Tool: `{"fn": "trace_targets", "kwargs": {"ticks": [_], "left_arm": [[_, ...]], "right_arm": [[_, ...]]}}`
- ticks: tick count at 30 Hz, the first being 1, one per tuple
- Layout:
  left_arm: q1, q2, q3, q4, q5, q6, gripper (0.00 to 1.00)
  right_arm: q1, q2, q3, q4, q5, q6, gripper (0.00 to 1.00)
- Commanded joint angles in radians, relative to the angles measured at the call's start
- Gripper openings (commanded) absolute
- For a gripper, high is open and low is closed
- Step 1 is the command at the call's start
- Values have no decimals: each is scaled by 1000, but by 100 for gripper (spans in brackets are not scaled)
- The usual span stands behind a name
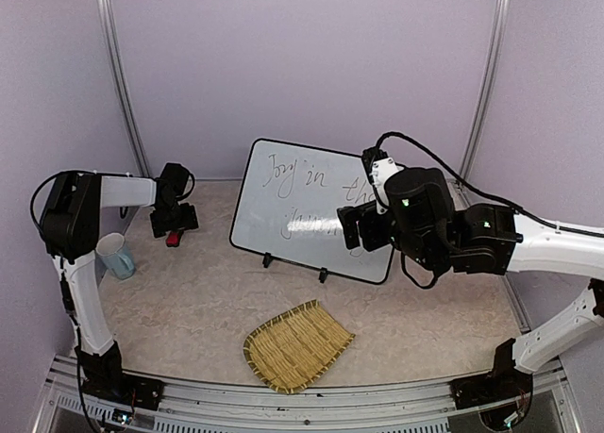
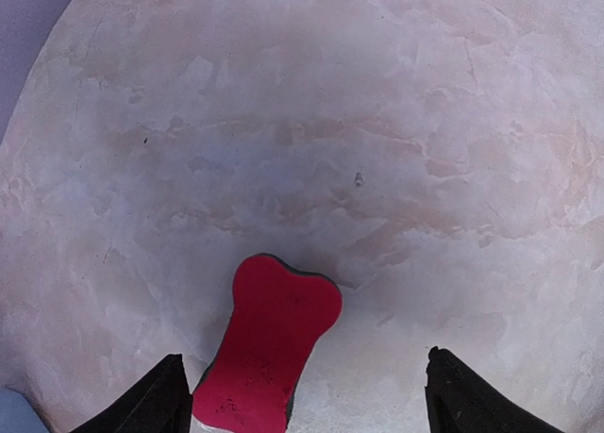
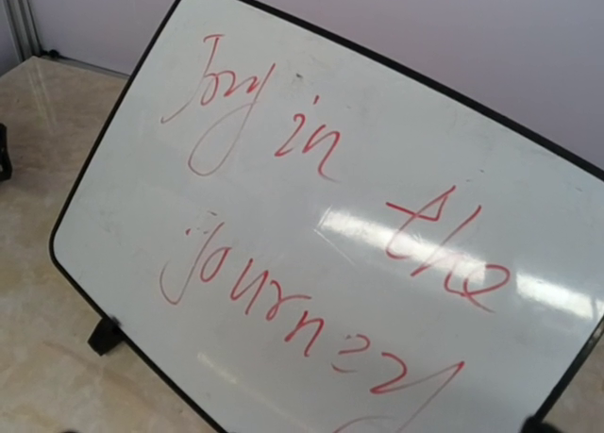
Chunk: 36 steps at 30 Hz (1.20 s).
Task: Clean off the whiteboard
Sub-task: Pick up the whiteboard eraser from the corner of the board.
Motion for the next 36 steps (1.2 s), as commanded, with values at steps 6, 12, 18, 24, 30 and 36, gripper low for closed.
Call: {"fn": "trace_targets", "kwargs": {"ticks": [6, 12, 18, 24, 30, 36], "left_arm": [[23, 19, -3, 28, 5, 2, 79], [40, 31, -3, 36, 22, -2, 73], [44, 60, 5, 35, 20, -4, 71], [47, 59, 0, 47, 34, -7, 64], [47, 54, -17, 57, 35, -15, 56], [46, 56, -34, 72, 54, -21, 42]], "right_arm": [[-5, -24, -16, -1, 4, 13, 100], [-5, -22, -13, -3, 3, 18, 100], [-5, -20, -14, -6, 3, 20, 100], [-5, -16, -14, -6, 0, 21, 100], [-5, -3, -7, -6, -3, 21, 100], [-4, 15, 8, -8, -8, 12, 100]]}}
